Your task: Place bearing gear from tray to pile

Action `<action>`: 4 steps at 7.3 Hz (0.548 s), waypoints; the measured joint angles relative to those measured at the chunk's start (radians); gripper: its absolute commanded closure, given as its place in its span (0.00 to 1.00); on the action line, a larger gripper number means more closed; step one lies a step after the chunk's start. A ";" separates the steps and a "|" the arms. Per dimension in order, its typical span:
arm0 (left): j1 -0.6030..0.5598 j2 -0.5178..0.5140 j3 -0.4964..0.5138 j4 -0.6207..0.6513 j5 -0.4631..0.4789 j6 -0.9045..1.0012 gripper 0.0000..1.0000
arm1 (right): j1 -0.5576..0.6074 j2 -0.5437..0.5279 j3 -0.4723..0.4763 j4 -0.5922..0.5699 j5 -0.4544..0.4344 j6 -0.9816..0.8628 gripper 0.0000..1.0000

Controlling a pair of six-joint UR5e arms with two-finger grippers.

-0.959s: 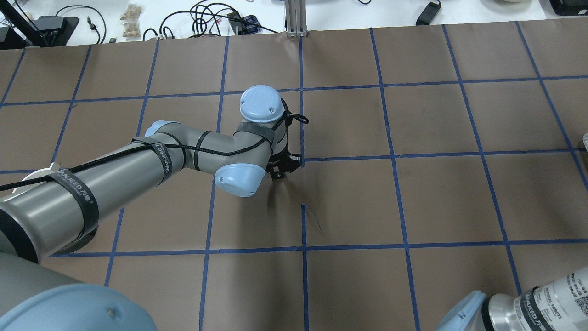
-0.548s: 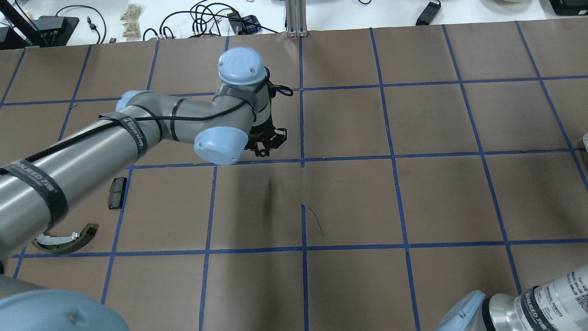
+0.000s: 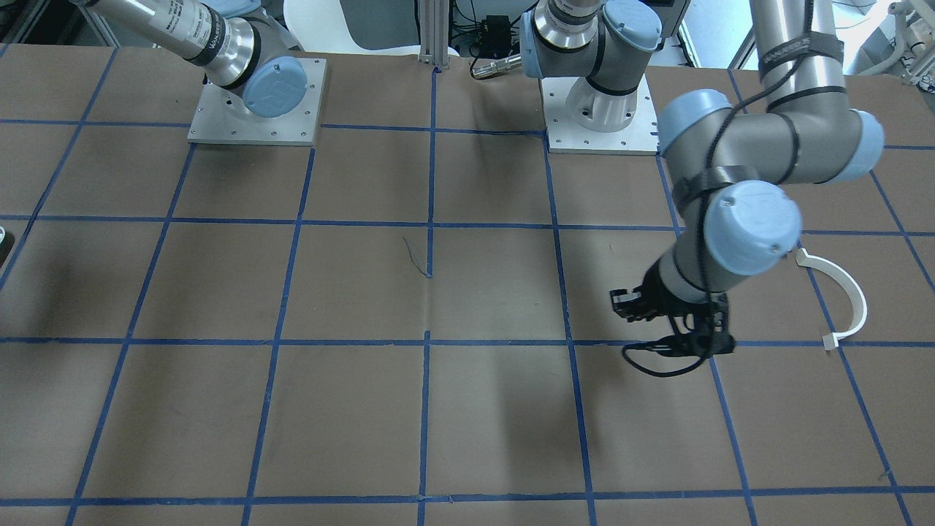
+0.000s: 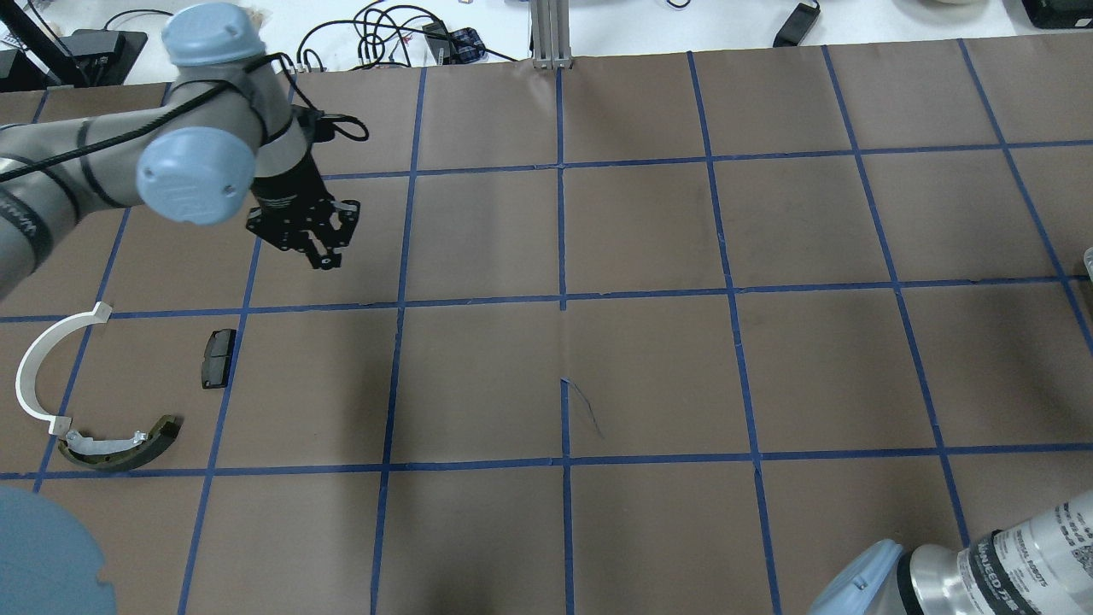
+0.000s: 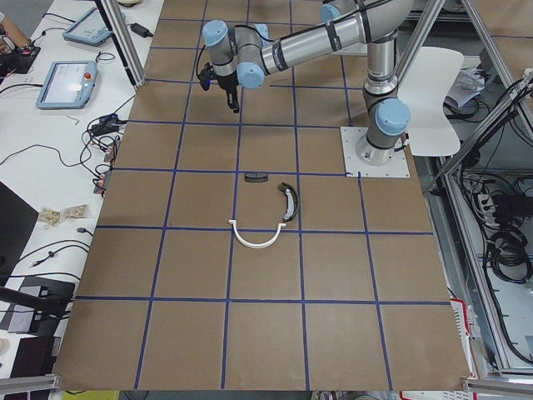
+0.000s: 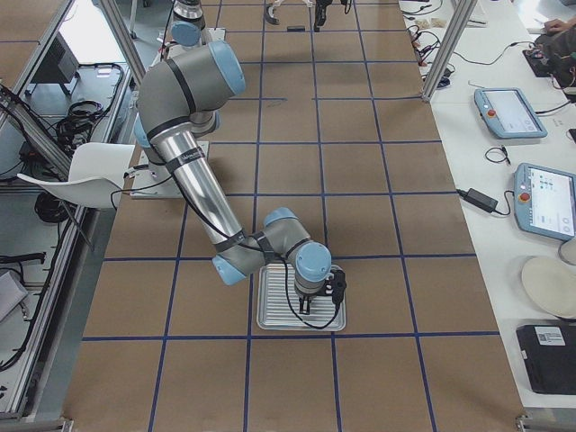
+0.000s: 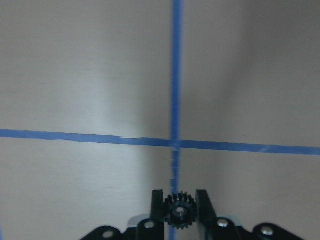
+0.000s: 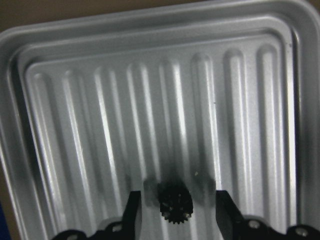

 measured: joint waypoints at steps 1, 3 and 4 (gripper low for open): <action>0.085 -0.003 -0.011 -0.002 0.032 0.116 1.00 | 0.000 0.001 0.000 0.000 0.001 0.000 0.78; 0.224 -0.034 -0.034 0.074 0.067 0.400 1.00 | 0.000 0.007 0.000 0.002 0.000 -0.001 1.00; 0.283 -0.050 -0.058 0.133 0.068 0.493 1.00 | 0.000 0.007 -0.001 0.008 -0.006 0.000 1.00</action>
